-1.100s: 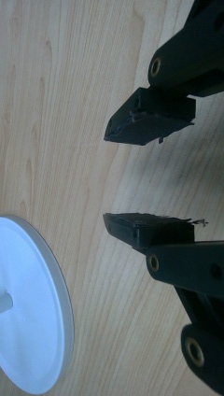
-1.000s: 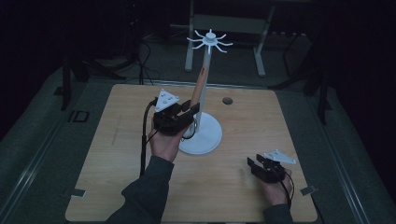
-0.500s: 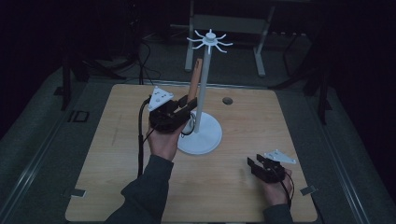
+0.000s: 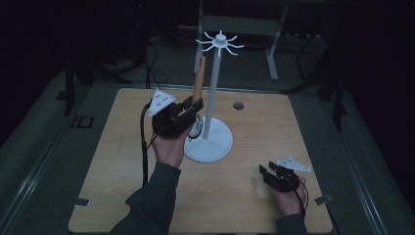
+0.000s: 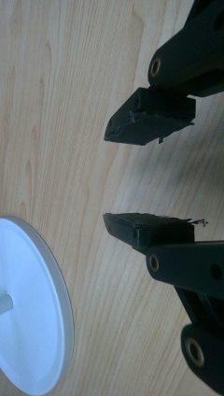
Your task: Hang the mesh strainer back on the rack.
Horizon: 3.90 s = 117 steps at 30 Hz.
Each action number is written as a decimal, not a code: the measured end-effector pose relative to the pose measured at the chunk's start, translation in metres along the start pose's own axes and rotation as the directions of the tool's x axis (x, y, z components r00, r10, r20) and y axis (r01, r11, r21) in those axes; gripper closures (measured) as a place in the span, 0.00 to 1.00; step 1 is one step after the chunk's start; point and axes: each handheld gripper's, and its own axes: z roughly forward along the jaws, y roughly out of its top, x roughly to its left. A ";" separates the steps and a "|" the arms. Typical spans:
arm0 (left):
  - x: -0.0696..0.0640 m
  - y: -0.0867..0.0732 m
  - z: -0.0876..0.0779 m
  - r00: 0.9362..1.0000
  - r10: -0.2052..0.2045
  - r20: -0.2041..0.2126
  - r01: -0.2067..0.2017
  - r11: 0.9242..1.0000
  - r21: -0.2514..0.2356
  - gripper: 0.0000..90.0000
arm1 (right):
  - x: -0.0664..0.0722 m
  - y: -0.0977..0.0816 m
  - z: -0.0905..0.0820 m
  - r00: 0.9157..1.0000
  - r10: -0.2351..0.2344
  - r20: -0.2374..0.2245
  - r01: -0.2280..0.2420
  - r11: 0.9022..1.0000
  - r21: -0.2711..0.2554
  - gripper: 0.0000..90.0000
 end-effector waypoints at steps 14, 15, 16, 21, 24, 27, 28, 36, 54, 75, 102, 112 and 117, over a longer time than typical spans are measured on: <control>-0.001 0.008 -0.005 1.000 0.002 0.004 -0.001 0.999 -0.037 0.77 | 0.000 0.000 0.000 1.000 0.000 0.001 0.000 1.000 0.000 0.59; -0.001 0.009 -0.006 1.000 0.003 0.006 -0.003 0.999 -0.042 0.77 | 0.000 0.000 0.000 1.000 0.000 0.002 0.000 1.000 0.000 0.59; -0.001 0.009 -0.006 1.000 0.003 0.007 -0.003 0.999 -0.044 0.77 | 0.000 0.000 0.000 1.000 0.000 0.001 0.000 1.000 0.000 0.59; -0.002 0.012 -0.005 1.000 0.010 0.010 -0.010 0.999 -0.047 0.77 | 0.000 0.000 0.000 1.000 0.002 0.001 -0.002 1.000 0.001 0.59; -0.003 0.014 -0.005 1.000 0.013 0.008 -0.012 0.999 -0.052 0.77 | 0.000 0.000 0.000 1.000 0.001 0.001 -0.001 1.000 0.000 0.59; -0.002 0.015 -0.004 1.000 0.009 0.006 -0.009 0.999 -0.054 0.77 | 0.000 0.000 0.000 1.000 0.000 0.001 0.000 1.000 -0.001 0.59; -0.002 0.015 -0.004 1.000 0.010 0.006 -0.009 0.999 -0.052 0.77 | 0.000 0.000 0.000 1.000 0.000 0.001 0.000 1.000 -0.001 0.59; -0.002 0.020 0.001 1.000 0.017 0.004 -0.017 0.999 -0.045 0.77 | 0.000 0.000 0.000 1.000 0.000 0.000 0.000 1.000 -0.002 0.59; 0.001 0.022 0.010 1.000 0.014 0.005 -0.014 1.000 -0.022 0.77 | 0.000 0.000 0.000 1.000 -0.001 -0.002 0.001 1.000 0.000 0.59; 0.000 0.023 0.025 1.000 0.029 0.005 -0.029 1.000 0.008 0.77 | -0.002 0.000 0.000 1.000 0.001 0.001 -0.001 1.000 -0.003 0.59; 0.006 0.021 0.021 1.000 0.019 0.009 -0.019 1.000 -0.002 0.54 | -0.001 0.000 -0.001 1.000 -0.004 0.003 0.004 1.000 -0.002 0.58; 0.005 0.021 0.018 1.000 0.030 0.009 -0.030 0.999 -0.017 0.52 | -0.001 0.000 0.000 1.000 -0.007 0.007 0.007 1.000 -0.001 0.58; 0.006 0.020 0.015 1.000 0.029 0.010 -0.028 1.000 -0.013 0.52 | -0.002 -0.001 0.000 1.000 -0.013 0.021 0.013 1.000 0.006 0.57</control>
